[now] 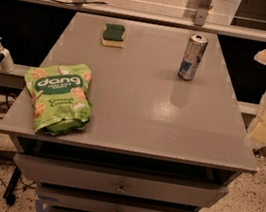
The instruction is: Pick green rice chip bag
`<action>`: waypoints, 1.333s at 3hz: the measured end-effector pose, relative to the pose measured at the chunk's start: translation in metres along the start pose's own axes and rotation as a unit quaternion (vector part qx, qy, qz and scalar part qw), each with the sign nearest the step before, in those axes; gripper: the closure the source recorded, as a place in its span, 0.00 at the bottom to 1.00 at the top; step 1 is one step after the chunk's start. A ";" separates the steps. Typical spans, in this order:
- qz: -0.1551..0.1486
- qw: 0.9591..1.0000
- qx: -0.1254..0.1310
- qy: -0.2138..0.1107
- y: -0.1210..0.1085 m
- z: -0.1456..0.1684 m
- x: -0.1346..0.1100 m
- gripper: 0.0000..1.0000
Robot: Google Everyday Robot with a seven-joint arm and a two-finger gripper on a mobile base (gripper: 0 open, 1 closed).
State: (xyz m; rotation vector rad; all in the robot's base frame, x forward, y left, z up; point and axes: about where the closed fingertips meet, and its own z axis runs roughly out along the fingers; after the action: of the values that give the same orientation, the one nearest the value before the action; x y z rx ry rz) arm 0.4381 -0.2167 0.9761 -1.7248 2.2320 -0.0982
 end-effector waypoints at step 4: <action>-0.051 0.987 0.000 -0.154 0.021 0.029 -0.117 0.00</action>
Offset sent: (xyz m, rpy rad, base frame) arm 0.0070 0.0178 -0.0012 0.1042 -0.0456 0.0752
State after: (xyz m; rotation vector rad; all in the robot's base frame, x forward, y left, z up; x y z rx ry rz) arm 0.4526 -0.0951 0.9682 -1.7223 1.9216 0.1365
